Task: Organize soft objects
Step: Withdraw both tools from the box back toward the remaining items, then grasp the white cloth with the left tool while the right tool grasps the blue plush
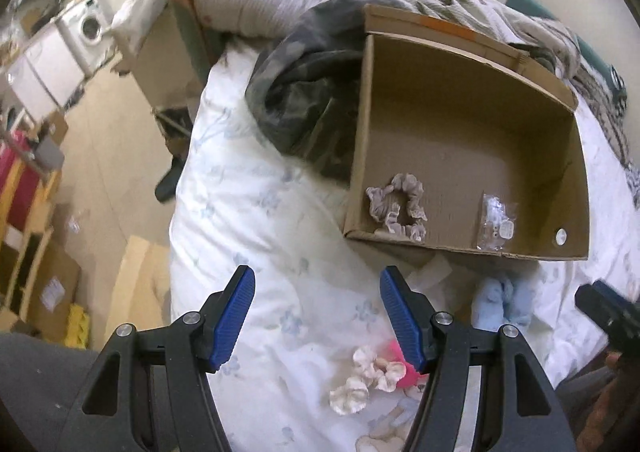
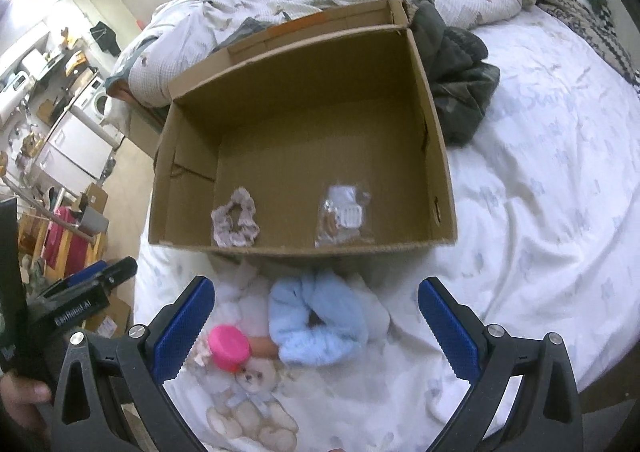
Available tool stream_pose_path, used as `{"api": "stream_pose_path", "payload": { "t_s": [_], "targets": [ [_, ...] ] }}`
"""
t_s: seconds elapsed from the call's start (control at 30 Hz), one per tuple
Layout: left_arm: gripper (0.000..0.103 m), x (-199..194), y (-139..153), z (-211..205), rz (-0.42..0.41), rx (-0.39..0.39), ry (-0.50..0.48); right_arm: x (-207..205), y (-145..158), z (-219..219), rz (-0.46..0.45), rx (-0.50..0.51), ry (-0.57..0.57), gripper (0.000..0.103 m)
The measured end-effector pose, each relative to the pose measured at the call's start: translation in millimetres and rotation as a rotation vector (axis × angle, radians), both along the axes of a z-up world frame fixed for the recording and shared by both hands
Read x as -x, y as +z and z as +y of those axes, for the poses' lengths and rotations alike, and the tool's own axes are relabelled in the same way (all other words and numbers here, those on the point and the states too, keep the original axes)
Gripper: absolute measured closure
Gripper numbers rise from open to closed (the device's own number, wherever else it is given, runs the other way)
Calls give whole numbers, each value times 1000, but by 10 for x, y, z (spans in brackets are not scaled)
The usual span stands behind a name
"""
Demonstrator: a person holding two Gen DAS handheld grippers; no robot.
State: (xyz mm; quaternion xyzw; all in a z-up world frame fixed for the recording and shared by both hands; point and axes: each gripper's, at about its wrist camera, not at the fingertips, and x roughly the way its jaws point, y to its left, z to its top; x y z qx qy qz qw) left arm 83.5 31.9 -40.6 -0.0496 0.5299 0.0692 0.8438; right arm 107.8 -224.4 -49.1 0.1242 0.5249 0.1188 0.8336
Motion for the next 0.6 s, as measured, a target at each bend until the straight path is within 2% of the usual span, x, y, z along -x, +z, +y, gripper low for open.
{"api": "stream_pose_path", "payload": {
  "t_s": [0.13,0.23,0.37,0.6],
  "targets": [
    [41,68,-12,55,5,7,-9,55,-74,-59,44,3,2,0],
    [41,69,-87,83,59,34,-24,77,-102,-121,60,-17,-4,0],
    [41,77,-212,97,121,23,-20,96,-102,-155,56,-16,-13,0],
    [41,101,-698,-94,331,124,-107,51,-160,-143,86,-26,-20,0]
  ]
}}
